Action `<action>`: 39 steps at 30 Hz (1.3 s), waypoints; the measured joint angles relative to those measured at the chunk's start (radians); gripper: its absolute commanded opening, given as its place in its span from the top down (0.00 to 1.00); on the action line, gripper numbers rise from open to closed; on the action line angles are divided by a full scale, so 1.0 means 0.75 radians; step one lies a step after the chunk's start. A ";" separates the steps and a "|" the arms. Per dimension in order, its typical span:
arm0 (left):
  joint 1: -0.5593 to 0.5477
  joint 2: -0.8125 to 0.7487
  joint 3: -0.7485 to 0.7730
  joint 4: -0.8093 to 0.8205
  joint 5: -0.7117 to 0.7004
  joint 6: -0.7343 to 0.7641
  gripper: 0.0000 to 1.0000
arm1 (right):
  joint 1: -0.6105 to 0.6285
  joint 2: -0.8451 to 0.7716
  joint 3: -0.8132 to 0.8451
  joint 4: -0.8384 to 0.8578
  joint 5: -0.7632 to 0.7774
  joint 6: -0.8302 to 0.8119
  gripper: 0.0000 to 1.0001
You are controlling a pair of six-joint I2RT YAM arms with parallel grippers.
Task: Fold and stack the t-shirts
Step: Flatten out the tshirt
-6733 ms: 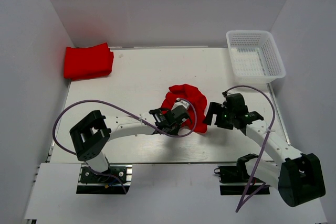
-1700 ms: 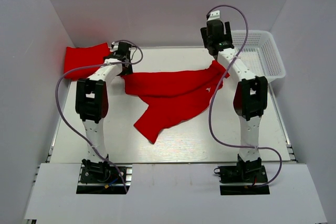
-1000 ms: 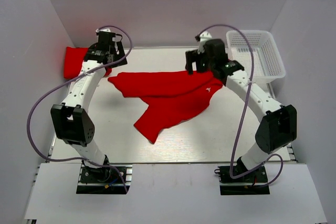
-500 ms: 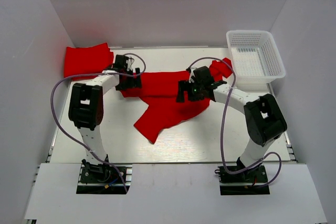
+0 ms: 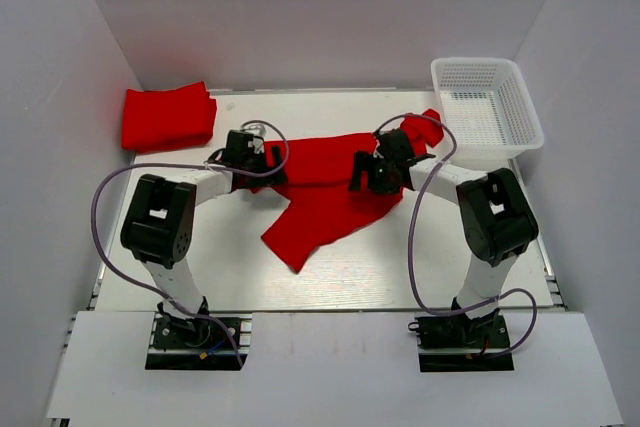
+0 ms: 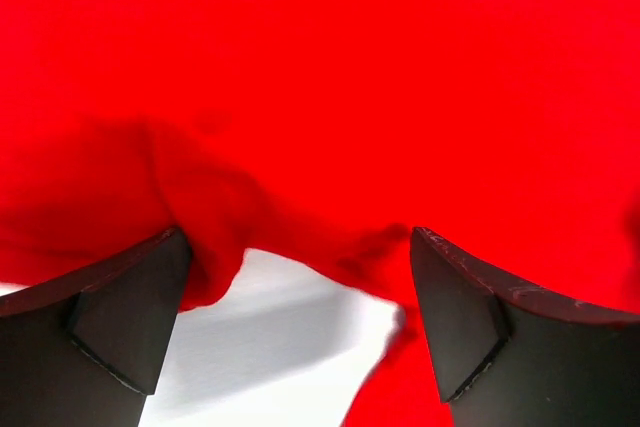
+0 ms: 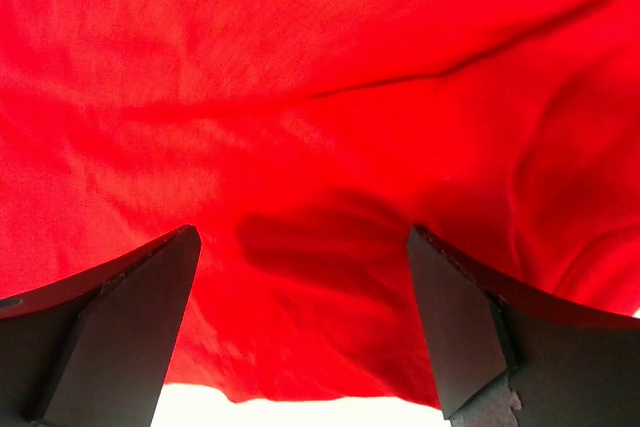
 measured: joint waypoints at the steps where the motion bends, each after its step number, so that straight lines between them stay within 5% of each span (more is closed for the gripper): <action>1: -0.028 -0.014 -0.025 0.021 0.007 -0.009 0.00 | -0.014 0.001 0.001 -0.001 0.012 0.009 0.10; 10: -0.270 -0.187 -0.211 0.002 0.093 -0.092 0.00 | -0.155 0.043 0.072 -0.063 0.076 0.048 0.10; 21: -0.362 -0.395 -0.127 -0.454 0.009 -0.148 0.00 | -0.194 0.017 0.133 -0.269 0.234 -0.145 0.10; 29: -0.272 -0.441 0.072 -0.759 -0.348 -0.306 0.00 | -0.159 -0.391 0.002 -0.297 0.218 -0.167 0.10; 39: 0.037 -0.478 -0.125 -0.850 -0.490 -0.410 0.00 | 0.187 -0.688 -0.262 -0.350 0.196 -0.143 0.10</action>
